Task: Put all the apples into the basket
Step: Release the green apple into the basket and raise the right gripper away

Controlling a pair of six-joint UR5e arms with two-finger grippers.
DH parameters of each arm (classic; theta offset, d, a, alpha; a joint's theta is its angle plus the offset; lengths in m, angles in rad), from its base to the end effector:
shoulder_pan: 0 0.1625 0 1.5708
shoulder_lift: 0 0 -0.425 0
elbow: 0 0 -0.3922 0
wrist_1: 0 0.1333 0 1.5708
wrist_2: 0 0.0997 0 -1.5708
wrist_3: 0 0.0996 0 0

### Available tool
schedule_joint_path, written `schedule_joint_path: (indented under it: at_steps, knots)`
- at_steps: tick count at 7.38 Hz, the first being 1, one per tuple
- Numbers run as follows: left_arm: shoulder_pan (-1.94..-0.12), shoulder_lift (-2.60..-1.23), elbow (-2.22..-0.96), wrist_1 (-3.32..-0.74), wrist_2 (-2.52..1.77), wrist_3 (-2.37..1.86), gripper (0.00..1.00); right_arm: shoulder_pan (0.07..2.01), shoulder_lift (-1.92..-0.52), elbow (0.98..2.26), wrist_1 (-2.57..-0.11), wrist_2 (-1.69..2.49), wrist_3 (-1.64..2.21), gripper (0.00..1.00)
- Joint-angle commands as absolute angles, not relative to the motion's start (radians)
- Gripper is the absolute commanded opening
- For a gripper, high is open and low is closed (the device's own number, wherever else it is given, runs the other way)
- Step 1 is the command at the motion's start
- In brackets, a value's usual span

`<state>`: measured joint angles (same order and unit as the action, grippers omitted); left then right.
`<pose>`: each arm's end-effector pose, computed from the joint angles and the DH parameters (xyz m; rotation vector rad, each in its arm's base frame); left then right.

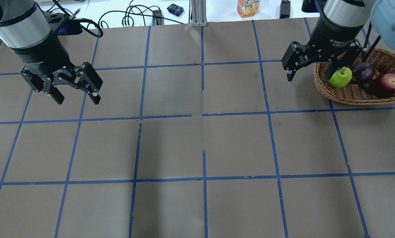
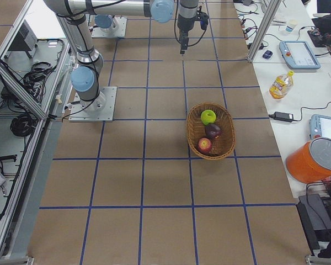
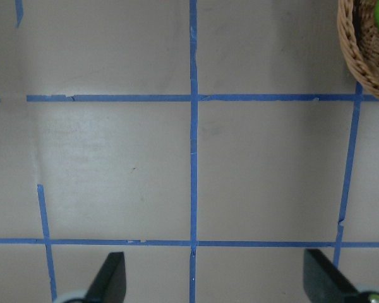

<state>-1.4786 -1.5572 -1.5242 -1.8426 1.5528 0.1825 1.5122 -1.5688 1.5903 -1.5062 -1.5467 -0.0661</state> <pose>-0.0920 -0.4727 0.4928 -0.1360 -3.0753 -0.3201 0.1071 -0.4908 0.4713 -0.0100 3.1094 0.1313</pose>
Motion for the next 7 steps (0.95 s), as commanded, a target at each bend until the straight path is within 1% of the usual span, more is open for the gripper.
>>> schedule_joint_path:
  at_steps: [1,2,4,7]
  knots:
    - [-1.479,-1.557,-1.525,-1.844,1.554,0.183,1.00,1.516,-1.621,1.619,-1.487,-1.557,-0.029,1.00]
    - [-1.479,-1.557,-1.525,-1.844,1.552,0.183,1.00,1.517,-1.615,1.582,-1.438,-1.601,0.003,1.00]
    - [-1.479,-1.552,-1.525,-1.845,1.555,0.184,1.00,1.538,-1.626,1.577,-1.434,-1.528,0.014,1.00]
    - [-1.479,-1.557,-1.526,-1.851,1.551,0.183,1.00,1.621,-1.620,1.589,-1.447,-1.535,0.095,1.00]
